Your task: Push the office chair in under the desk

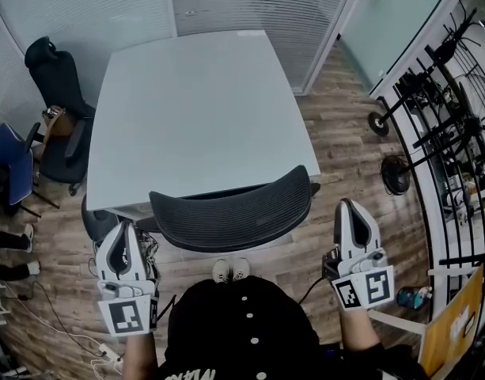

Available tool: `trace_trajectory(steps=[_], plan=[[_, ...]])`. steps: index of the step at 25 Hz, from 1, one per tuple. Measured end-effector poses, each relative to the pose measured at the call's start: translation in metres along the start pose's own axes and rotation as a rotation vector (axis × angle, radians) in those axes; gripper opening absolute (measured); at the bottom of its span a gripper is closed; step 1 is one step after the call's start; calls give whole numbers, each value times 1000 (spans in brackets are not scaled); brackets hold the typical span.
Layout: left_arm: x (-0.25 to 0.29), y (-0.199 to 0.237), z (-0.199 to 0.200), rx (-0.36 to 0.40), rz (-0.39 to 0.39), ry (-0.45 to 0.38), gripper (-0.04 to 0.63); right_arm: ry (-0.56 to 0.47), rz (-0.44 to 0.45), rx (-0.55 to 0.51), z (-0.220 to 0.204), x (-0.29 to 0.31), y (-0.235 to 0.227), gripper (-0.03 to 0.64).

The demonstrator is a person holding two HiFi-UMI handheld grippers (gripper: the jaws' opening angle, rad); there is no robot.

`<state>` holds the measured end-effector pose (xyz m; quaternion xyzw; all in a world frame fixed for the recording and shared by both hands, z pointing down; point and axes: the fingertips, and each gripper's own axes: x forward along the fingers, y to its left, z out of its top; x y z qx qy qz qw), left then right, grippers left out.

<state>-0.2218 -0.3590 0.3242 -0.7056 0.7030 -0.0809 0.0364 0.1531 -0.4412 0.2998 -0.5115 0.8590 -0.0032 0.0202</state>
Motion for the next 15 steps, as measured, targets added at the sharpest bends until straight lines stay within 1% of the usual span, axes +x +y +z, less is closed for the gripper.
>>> trace_trajectory(steps=[3,5,7,11,15], plan=[[0,-2,0,4,-4,5,21,2,2,2,0,1,0,29],[2,-3,7,33,-16,-29,21,1,3,4,2,1,0,29],[2,-5,13,42,-24,-54,21,2,4,2,3,1,1,29],[-2,-8,4,12,-3,1,21,-2,9,-5,4,-1,3,29],[-4,-11,1,9,0,10,21,-1,16,-8,2,-1,5,29]])
